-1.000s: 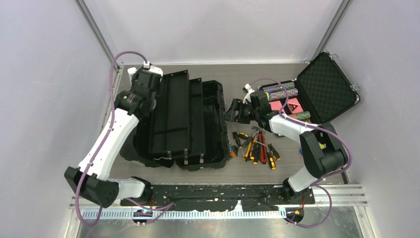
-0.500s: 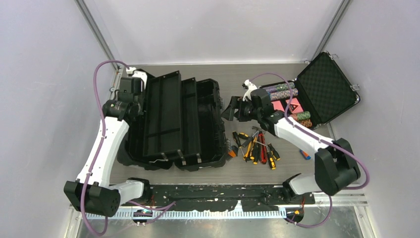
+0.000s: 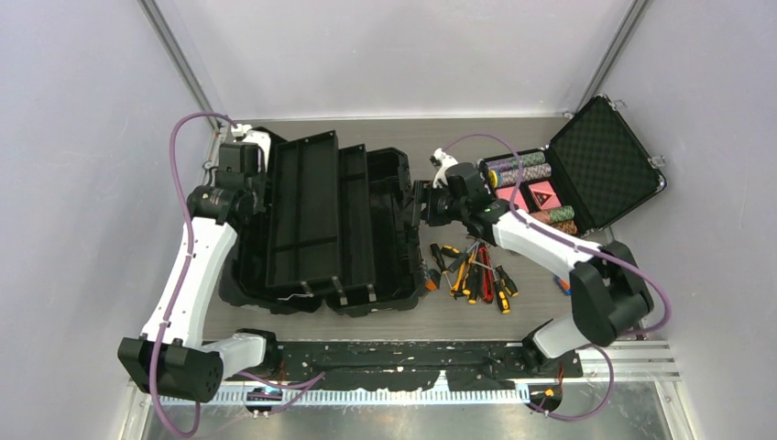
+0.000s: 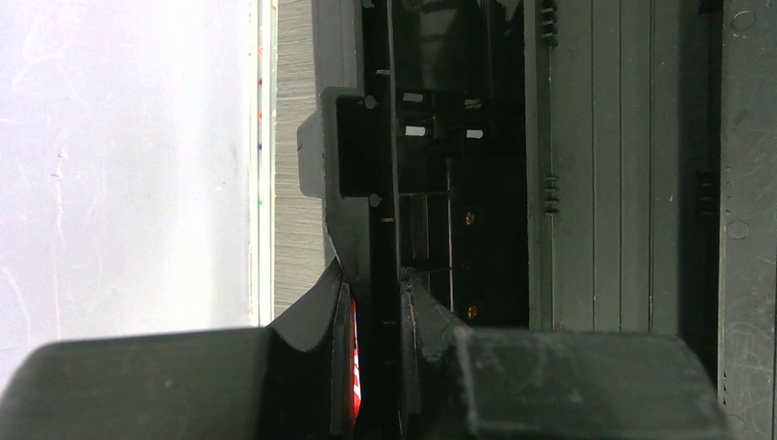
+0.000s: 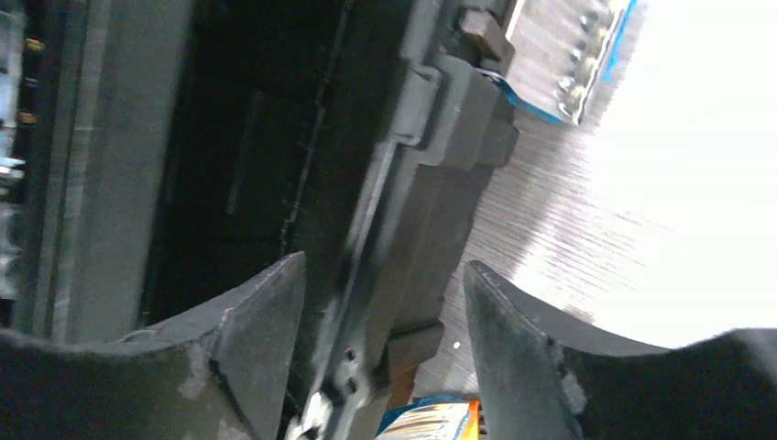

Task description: Pack the tool kit

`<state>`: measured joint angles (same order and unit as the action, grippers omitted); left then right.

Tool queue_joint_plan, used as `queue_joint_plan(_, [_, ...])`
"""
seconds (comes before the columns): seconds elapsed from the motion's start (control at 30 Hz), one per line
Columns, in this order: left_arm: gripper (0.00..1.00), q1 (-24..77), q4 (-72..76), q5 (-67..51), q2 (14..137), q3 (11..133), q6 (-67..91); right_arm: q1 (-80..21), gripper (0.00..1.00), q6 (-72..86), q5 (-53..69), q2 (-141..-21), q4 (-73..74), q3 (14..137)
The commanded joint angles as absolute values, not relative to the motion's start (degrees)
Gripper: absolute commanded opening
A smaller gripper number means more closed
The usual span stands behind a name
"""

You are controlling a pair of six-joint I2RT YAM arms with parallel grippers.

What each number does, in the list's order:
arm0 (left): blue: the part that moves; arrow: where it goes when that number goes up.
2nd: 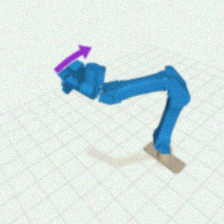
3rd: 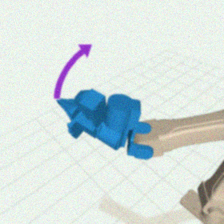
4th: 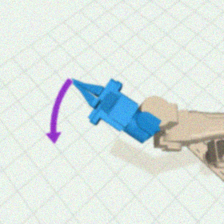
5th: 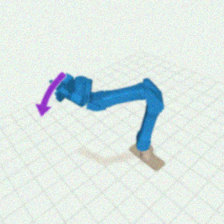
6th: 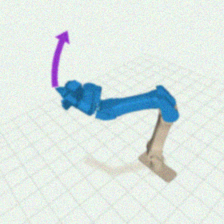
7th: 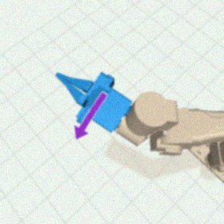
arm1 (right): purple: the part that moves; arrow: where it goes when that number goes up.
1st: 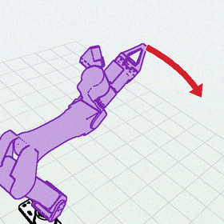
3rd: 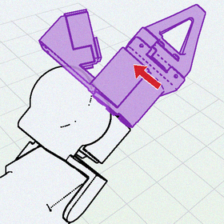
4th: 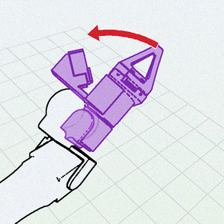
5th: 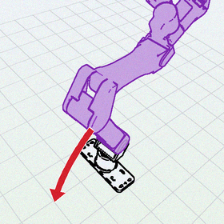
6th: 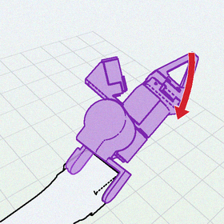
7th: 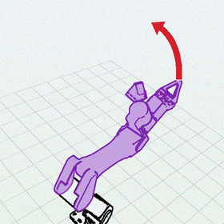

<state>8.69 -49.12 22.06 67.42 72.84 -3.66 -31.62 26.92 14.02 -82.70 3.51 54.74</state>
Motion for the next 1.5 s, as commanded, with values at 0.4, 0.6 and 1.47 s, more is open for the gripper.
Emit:
queue_joint_plan(0.4, [0.0,-10.0,-28.7,4.3,69.0,67.3,9.2,-31.7,0.37,36.9,13.8,-92.8,-7.0,54.2])
queue_joint_plan(0.6, [0.22,-15.3,-27.2,1.8,72.5,65.3,11.3,-31.9,0.28,39.5,14.6,-94.4,-9.5,53.1])
queue_joint_plan(1.47, [1.0,-12.9,-35.5,-2.7,62.5,76.4,15.8,-37.5,0.11,55.6,8.1,-97.5,-21.0,45.4])
